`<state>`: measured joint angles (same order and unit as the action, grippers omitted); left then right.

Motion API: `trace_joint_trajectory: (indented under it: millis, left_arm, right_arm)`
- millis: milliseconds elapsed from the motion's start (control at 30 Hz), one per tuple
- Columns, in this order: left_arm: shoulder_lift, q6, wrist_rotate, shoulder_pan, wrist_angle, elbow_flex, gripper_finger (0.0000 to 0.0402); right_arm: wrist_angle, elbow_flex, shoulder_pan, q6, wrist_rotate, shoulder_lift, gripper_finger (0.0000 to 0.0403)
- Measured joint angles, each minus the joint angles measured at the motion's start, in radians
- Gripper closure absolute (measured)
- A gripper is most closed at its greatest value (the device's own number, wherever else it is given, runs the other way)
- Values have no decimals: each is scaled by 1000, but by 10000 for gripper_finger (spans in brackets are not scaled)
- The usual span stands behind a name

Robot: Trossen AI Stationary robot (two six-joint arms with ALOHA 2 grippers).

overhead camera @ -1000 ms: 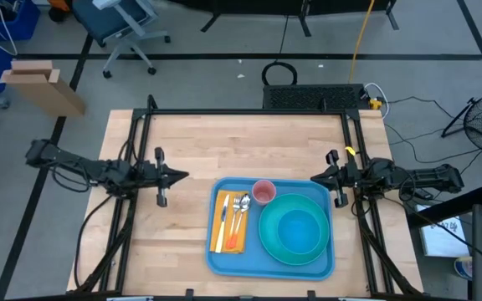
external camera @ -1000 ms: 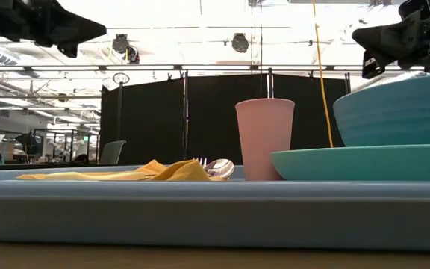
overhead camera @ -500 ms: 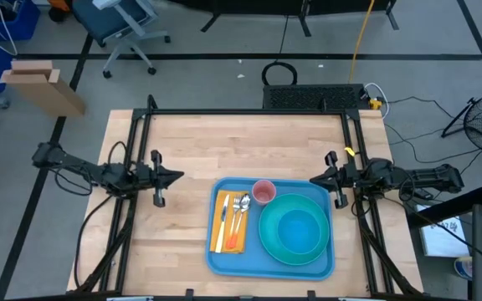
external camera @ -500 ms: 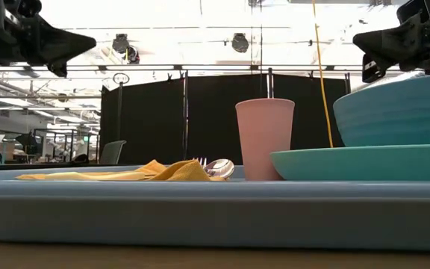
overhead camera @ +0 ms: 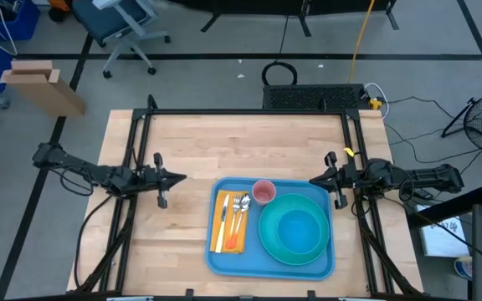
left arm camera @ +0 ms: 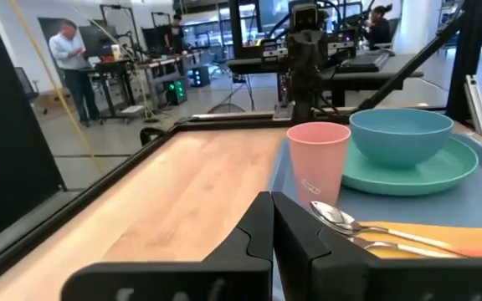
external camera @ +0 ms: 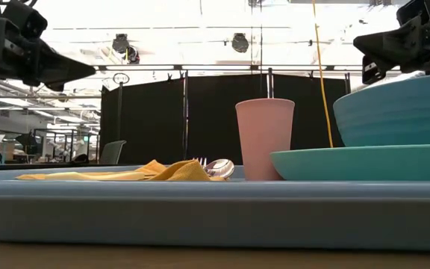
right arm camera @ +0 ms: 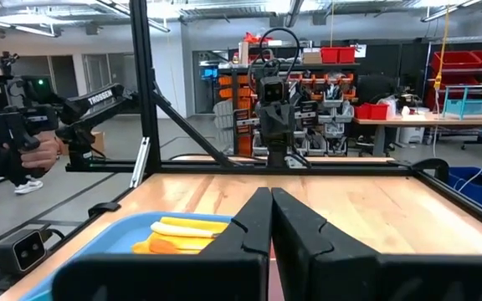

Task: Set up tray
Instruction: Return to Home Position

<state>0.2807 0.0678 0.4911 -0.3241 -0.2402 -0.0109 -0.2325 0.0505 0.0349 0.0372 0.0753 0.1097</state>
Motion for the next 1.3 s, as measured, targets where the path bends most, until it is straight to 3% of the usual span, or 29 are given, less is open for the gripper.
trace_joint_trajectory:
  millis: [200,533,1300]
  left_arm:
    - [0,-22,-3,0,4,0,401]
    - [0,-80,-99,0,29,0,383]
    - [0,-73,-98,0,28,0,364]
  right_arm:
    - [-2,0,0,10,2,0,403]
    - [-3,0,0,32,2,0,403]
    - [-2,0,0,79,4,0,403]
